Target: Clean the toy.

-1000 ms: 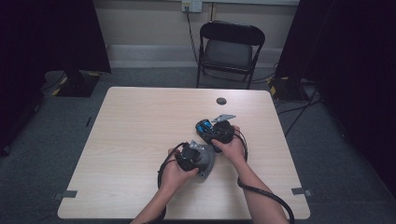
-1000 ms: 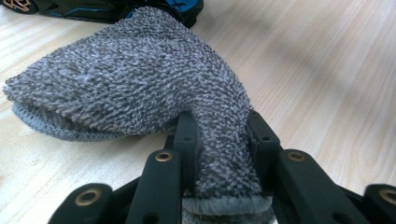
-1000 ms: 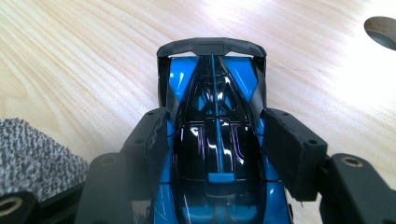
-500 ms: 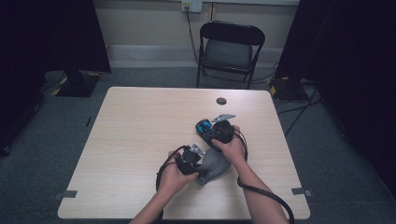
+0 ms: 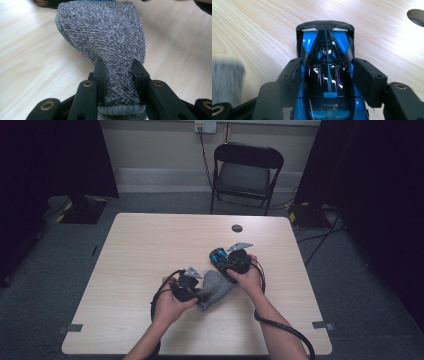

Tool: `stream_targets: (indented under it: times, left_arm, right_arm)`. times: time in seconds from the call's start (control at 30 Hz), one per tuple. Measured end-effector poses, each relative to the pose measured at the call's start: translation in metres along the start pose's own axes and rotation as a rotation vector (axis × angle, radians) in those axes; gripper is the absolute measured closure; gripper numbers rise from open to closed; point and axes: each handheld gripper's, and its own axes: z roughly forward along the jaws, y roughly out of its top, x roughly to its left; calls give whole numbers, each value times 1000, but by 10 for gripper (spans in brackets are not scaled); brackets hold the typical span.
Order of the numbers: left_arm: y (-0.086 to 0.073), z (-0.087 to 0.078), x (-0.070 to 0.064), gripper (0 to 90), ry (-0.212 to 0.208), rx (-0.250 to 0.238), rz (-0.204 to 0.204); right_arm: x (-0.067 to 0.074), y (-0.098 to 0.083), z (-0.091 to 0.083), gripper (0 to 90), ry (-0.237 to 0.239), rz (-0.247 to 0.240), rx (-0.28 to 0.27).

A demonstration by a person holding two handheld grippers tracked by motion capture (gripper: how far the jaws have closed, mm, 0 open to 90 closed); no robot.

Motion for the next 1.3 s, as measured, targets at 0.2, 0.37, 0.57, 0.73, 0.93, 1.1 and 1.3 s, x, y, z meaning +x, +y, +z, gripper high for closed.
stream_targets:
  times: [0.2,0.37,0.57,0.73,0.93,1.1,1.3]
  left_arm:
    - [4,-12,27,708,86,-52,-86]
    - [13,-12,44,708,157,-84,-109]
    - [24,-4,63,708,227,-92,-153]
    - [31,7,72,708,253,-92,-193]
    - [34,30,71,708,245,-70,-214]
    - [33,44,64,708,210,-25,-196]
    - [35,49,54,708,207,31,-171]
  right_arm:
    - [0,-1,0,408,-4,1,-11]
    - [0,-1,0,408,-2,5,-7]
    - [0,-1,0,407,2,5,-9]
    - [0,-1,0,407,-3,7,-11]
    - [0,-1,0,407,-3,6,-11]
    - [0,0,0,407,-3,7,-4]
    - [1,0,1,407,-6,6,-5]
